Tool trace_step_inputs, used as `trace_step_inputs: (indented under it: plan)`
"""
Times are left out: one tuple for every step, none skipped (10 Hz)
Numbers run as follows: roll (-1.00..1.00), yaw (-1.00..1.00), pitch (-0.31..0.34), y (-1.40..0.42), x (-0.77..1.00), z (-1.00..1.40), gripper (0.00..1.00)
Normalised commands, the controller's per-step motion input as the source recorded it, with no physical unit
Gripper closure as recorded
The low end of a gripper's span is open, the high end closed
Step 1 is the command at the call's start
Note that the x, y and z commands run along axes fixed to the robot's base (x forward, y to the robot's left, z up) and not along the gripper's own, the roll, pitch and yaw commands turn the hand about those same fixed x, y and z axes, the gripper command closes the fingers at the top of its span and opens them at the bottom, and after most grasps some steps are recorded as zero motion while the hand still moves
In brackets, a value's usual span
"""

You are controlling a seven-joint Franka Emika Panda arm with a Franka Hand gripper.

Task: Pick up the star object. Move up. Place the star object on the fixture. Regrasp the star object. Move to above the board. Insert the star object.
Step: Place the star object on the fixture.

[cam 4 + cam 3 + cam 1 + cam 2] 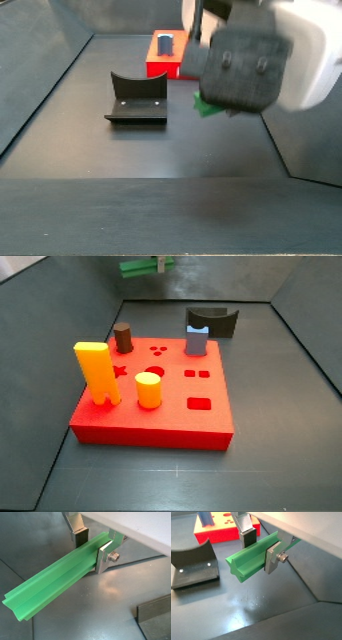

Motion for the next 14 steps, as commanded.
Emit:
trace_step_inputs:
  plan:
    - [0.07, 0.02, 0.094, -0.01, -0.02, 0.84, 1.0]
    - [0.06, 0.01, 0.091, 0.0, -0.02, 0.7, 1.0]
    - [0.05, 0.01, 0.091, 0.0, -0.01, 0.55, 1.0]
    - [0.05, 0.01, 0.098, 0.01, 0.0, 0.4, 1.0]
    - [0.04, 0.01, 0.11, 0.0, 0.0, 0.19, 1.0]
    - [0.0, 1.0, 0.034, -0.47, 1.0, 0.17, 1.0]
    - [0.0, 1.0, 0.035, -0.47, 1.0, 0.14, 1.0]
    - [0.0, 1.0, 0.044, -0.4, 1.0, 0.13, 1.0]
    - [0.0, 1.0, 0.057, -0.35, 1.0, 0.1, 1.0]
    - [0.0, 1.0, 0.063, -0.32, 1.0, 0.1, 1.0]
    - [-0.01, 1.0, 0.078, -0.27, 1.0, 0.08, 1.0]
    - [-0.01, 1.0, 0.087, -0.25, 1.0, 0.07, 1.0]
    - [-0.01, 1.0, 0.11, -0.19, 1.0, 0.06, 1.0]
    - [-0.01, 1.0, 0.123, -0.17, 1.0, 0.05, 1.0]
